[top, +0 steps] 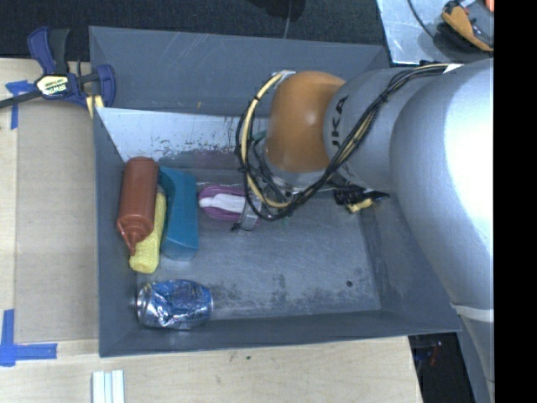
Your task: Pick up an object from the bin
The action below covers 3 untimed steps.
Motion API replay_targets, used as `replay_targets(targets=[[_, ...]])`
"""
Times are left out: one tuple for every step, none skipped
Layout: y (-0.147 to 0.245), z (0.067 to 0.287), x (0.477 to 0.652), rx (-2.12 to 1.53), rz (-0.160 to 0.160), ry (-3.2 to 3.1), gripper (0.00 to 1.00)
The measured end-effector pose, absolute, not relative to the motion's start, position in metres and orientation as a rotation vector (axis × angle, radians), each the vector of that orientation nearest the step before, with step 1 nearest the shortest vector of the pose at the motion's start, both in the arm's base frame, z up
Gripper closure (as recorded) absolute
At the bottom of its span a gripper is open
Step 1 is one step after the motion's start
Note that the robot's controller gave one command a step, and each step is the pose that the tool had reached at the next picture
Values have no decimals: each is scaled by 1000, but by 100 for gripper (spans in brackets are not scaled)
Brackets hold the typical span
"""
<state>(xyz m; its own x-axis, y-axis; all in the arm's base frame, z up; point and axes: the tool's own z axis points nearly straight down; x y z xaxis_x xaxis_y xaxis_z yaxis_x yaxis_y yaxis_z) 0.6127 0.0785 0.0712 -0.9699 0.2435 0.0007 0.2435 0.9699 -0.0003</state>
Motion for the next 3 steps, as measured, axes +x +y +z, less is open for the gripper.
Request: replay_targets(targets=[[79, 71, 613, -385, 0, -3117, 100], [78, 82, 612, -386, 1, -3117, 100], [77, 120, 610, -384, 4, -3109, 100]])
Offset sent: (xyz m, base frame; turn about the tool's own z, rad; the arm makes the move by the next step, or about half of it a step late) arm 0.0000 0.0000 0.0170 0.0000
